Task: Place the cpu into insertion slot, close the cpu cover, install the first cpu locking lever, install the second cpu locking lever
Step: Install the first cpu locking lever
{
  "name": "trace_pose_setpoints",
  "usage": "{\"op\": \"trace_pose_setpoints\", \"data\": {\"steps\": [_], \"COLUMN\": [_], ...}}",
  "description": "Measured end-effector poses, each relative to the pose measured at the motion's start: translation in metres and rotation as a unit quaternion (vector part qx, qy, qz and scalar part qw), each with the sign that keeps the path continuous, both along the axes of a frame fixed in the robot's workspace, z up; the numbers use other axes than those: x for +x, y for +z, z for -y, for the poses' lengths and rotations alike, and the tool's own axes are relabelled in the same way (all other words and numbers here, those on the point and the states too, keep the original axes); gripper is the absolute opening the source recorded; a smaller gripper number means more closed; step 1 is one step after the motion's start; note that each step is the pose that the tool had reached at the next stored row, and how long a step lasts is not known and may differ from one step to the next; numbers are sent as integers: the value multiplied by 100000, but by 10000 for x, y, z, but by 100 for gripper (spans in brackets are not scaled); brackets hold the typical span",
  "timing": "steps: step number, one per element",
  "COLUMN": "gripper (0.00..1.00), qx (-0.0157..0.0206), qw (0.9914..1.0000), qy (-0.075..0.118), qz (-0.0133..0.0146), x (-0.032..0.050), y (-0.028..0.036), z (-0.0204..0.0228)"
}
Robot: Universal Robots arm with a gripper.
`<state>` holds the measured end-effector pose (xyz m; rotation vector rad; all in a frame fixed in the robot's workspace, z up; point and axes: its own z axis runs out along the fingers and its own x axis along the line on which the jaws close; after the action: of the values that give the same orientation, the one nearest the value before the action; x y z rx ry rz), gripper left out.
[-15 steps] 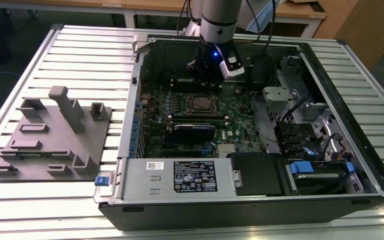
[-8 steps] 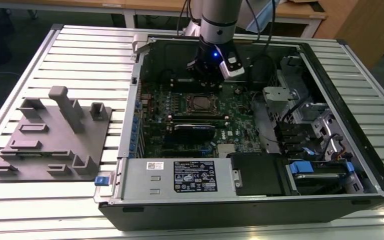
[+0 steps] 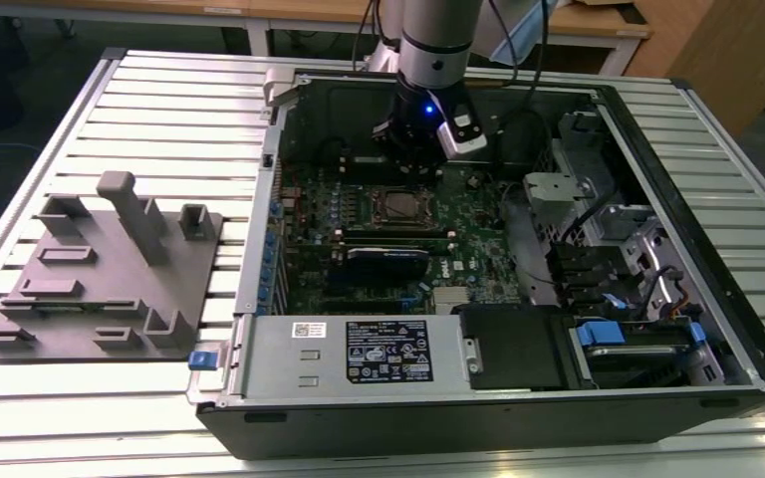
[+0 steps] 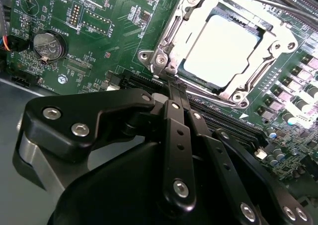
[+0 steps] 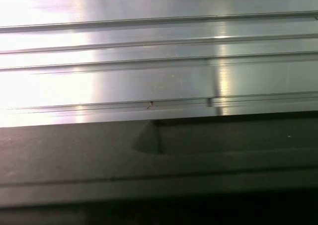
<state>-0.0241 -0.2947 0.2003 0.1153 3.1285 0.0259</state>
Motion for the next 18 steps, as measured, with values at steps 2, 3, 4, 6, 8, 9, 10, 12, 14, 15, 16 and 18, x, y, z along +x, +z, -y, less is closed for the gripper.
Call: {"op": "trace_pose_setpoints", "data": {"steps": [2,3,4,6,8,9,10,12,14,15,16,18], "gripper": [10,10,10,10,10,10,10,10,10,10,10,10], "qx": [1,-14,-27,-79,-153,-203,-252,-384,-543,-618,-685,-810], "qw": [100000,100000,100000,100000,100000,100000,100000,99999,99999,99998,99998,99997], "qy": [-1,-2,-1,-3,-2,-2,-3,-4,-2,-1,0,-2], "qz": [7,5,4,6,6,4,5,9,4,4,4,5], "x": [0,0,0,0,0,0,0,0,0,0,0,0], "y": [-1,0,-1,-2,-4,-5,-5,-6,-7,-8,-8,-10], "z": [0,0,0,0,0,-1,0,-1,0,0,0,0]}}
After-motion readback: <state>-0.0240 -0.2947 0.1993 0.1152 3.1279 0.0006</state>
